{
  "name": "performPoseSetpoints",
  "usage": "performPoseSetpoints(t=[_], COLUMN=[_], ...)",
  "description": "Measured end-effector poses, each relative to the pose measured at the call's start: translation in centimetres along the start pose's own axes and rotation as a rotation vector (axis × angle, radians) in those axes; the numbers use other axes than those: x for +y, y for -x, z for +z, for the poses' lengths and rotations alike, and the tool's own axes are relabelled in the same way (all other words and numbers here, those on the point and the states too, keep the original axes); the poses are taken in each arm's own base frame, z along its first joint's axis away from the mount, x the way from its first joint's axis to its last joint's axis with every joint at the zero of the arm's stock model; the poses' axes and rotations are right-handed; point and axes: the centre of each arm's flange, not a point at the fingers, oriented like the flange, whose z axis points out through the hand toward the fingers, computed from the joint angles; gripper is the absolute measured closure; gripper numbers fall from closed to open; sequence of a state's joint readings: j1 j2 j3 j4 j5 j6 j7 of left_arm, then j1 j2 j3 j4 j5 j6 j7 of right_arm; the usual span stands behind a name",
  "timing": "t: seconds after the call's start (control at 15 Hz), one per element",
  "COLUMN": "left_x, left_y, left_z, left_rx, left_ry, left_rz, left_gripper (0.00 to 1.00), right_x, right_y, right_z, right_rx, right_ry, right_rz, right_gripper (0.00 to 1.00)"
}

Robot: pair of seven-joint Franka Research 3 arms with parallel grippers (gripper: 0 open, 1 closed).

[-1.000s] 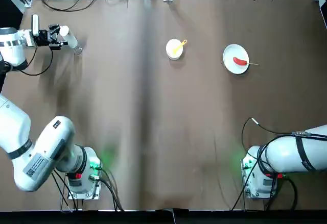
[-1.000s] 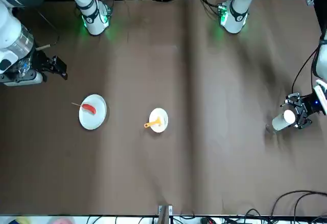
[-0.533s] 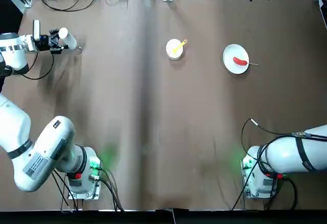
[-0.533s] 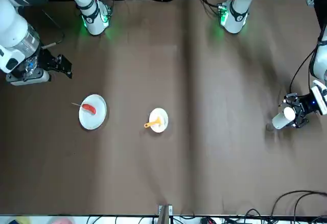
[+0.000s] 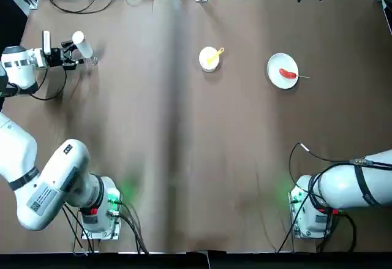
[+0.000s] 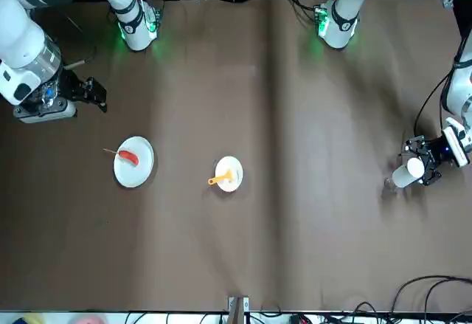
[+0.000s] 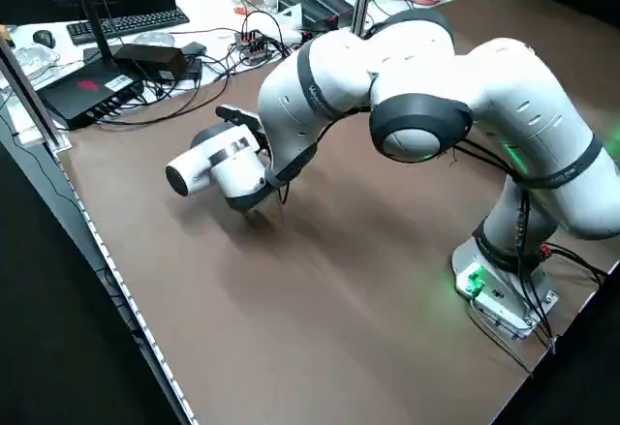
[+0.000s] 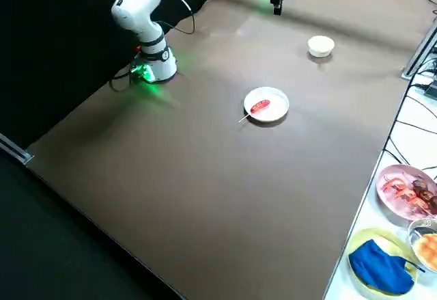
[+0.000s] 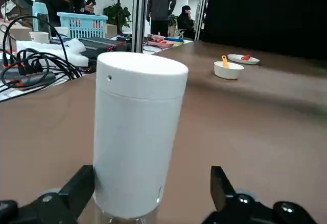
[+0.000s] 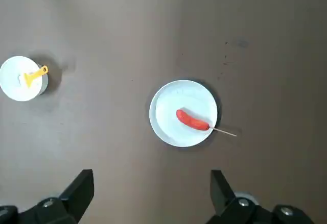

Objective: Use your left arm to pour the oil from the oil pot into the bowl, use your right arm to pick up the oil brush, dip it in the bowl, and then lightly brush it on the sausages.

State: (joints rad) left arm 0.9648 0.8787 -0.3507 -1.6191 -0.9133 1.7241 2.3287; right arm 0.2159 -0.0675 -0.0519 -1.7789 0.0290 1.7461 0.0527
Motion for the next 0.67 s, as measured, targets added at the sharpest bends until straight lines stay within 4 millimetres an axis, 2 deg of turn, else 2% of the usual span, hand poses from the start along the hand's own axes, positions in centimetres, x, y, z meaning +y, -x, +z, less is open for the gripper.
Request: performPoseSetpoints(t=[0.67], left_x=[-0.36], left_y=[-0.10], left_z=[-0.12], left_rx=[-0.009], left_ry=[-0.020], left_rz=[0.054], left_gripper=[0.00], right_x=[-0.85], right_y=[0.20], right_z=[0.14], right_rx=[-0.013], right_ry=[0.000], right_rz=[-0.016], right_gripper=[0.00])
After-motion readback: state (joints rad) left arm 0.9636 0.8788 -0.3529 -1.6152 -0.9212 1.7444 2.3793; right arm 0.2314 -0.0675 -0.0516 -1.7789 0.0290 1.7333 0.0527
